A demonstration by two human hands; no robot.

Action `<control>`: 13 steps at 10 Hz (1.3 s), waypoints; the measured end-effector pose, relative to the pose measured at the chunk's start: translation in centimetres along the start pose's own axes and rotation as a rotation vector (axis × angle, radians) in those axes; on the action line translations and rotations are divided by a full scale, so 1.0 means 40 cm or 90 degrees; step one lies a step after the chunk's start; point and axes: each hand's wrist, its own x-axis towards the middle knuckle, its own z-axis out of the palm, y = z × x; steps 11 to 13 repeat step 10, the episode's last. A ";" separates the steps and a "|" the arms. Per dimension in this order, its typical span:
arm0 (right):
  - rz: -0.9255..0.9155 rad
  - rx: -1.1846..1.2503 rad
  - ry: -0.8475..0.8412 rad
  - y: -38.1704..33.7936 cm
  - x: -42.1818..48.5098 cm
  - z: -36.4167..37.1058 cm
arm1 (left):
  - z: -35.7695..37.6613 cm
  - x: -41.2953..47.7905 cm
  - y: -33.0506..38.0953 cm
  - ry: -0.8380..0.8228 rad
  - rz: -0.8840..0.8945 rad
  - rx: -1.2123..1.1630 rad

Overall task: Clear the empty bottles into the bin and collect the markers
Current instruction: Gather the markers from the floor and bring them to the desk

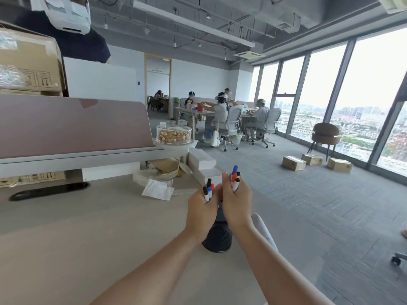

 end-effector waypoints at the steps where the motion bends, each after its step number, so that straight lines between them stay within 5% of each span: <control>1: 0.029 -0.014 -0.005 0.048 -0.007 -0.014 | 0.009 -0.004 -0.013 0.002 -0.008 0.000; 3: 0.124 0.001 -0.026 0.101 -0.032 -0.016 | 0.006 -0.005 -0.027 0.010 -0.012 0.015; 13: -0.043 0.018 -0.062 -0.091 -0.043 -0.139 | -0.123 -0.061 0.107 -0.024 0.098 0.003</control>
